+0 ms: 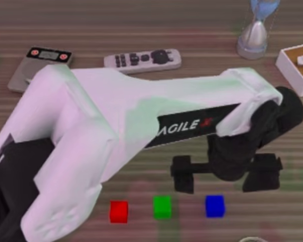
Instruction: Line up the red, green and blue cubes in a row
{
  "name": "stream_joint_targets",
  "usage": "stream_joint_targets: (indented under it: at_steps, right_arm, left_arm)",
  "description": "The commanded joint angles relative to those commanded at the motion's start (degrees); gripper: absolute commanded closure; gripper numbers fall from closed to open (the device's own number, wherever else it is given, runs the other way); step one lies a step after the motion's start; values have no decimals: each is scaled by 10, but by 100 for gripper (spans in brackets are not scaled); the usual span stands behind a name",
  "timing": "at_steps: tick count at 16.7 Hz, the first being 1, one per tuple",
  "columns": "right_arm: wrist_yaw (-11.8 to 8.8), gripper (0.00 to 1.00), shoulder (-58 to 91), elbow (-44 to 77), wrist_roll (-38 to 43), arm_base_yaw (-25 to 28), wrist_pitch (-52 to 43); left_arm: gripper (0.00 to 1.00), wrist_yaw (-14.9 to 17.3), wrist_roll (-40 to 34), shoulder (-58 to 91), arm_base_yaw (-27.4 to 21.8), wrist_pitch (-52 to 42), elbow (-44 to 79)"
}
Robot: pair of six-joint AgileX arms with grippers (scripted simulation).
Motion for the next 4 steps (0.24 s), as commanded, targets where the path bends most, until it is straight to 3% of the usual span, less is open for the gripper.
stream_joint_targets:
  at_steps: [4]
  right_arm:
    - [0, 0, 0, 0, 0, 0, 0]
  left_arm:
    - [0, -2, -1, -18, 5, -47, 31]
